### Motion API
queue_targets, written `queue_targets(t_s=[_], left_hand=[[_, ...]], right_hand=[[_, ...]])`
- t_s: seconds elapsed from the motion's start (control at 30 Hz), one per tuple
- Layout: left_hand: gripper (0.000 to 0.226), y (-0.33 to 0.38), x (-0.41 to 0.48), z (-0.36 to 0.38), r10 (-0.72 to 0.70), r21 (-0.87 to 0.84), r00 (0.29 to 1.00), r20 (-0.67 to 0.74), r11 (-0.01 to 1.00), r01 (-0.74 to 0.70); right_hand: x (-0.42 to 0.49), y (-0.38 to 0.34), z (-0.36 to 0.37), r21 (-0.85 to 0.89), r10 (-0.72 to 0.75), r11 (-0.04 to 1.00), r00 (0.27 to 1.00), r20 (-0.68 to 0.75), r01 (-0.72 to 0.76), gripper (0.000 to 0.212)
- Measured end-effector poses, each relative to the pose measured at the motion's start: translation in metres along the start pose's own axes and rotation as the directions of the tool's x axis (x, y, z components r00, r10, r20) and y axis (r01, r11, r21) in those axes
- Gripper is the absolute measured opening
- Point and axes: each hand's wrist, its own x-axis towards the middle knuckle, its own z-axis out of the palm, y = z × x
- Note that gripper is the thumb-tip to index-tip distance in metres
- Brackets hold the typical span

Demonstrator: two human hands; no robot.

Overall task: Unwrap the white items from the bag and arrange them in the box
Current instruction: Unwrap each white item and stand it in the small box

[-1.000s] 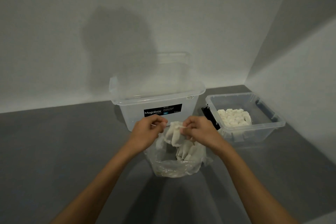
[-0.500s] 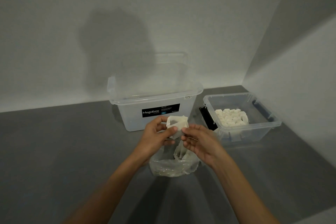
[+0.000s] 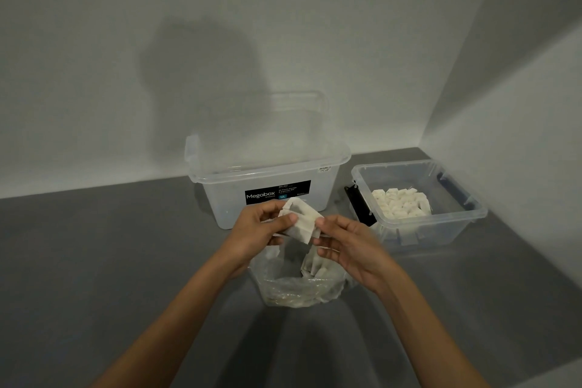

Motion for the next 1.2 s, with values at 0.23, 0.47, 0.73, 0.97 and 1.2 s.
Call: queue_targets(t_s=[0.23, 0.47, 0.73, 0.97, 1.2], left_hand=[[0.015, 0.001, 0.002, -0.003, -0.013, -0.092, 0.998, -0.055, 0.996, 0.008], [0.010, 0.002, 0.011, -0.021, -0.006, 0.004, 0.969, -0.248, 1.000, 0.007], [0.014, 0.000, 0.011, 0.002, 0.106, 0.245, 0.994, 0.003, 0.964, -0.104], [0.022, 0.015, 0.014, 0.017, 0.246, 0.239, 0.963, 0.108, 0.934, -0.266], [0.010, 0.021, 0.019, 0.017, 0.274, 0.283, 0.956, 0.109, 0.913, -0.294]], right_hand=[[0.000, -0.002, 0.003, 0.069, -0.006, 0.998, 1.000, 0.008, 0.006, 0.014], [0.001, -0.006, -0.009, 0.145, -0.033, 0.988, 0.992, -0.123, 0.051, 0.009], [-0.001, -0.011, 0.001, 0.071, -0.112, 0.991, 0.993, -0.045, 0.115, 0.010], [-0.001, -0.015, 0.004, -0.133, -0.190, 0.975, 0.978, -0.086, 0.178, 0.013], [0.000, -0.032, 0.004, -0.385, -0.281, 0.895, 0.955, -0.094, 0.225, 0.014]])
